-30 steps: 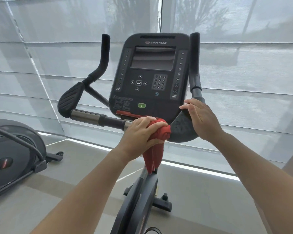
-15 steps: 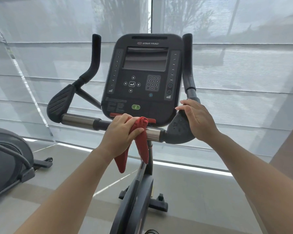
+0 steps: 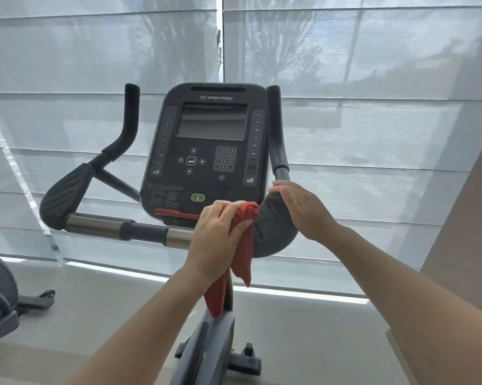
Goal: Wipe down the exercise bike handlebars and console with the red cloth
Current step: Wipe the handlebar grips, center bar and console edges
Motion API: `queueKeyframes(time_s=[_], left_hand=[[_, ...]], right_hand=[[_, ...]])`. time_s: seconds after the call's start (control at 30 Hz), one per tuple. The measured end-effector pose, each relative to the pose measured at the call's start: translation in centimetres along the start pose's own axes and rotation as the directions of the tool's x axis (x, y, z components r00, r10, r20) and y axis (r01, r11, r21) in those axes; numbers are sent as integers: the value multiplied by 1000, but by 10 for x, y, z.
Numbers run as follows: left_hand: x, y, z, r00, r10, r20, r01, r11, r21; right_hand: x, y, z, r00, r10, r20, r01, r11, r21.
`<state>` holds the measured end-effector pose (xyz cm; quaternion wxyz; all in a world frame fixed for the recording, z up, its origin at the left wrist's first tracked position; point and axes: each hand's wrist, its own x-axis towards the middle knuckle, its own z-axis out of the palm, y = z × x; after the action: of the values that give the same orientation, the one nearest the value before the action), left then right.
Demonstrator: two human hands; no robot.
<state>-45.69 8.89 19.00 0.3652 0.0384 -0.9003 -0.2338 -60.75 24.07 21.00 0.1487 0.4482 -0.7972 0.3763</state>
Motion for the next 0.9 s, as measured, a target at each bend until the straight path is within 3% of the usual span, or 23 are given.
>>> queueKeyframes(time_s=[0.2, 0.33, 0.57, 0.83, 0.9], left_hand=[[22, 35, 10, 998, -7, -66, 3, 998, -61], [18, 39, 36, 991, -61, 118, 41, 986, 161], [17, 50, 56, 985, -154, 73, 126, 946, 299], [51, 58, 65, 975, -190, 113, 149, 943, 298], [50, 55, 58, 974, -146, 172, 120, 981, 152]], right_hand=[[14, 16, -20, 995, 78, -69, -67, 987, 145], [23, 28, -22, 996, 61, -71, -45, 978, 206], [22, 62, -25, 999, 39, 6, -39, 957, 289], [15, 83, -32, 995, 99, 21, -100, 934, 344], [9, 71, -32, 996, 92, 11, -90, 926, 367]])
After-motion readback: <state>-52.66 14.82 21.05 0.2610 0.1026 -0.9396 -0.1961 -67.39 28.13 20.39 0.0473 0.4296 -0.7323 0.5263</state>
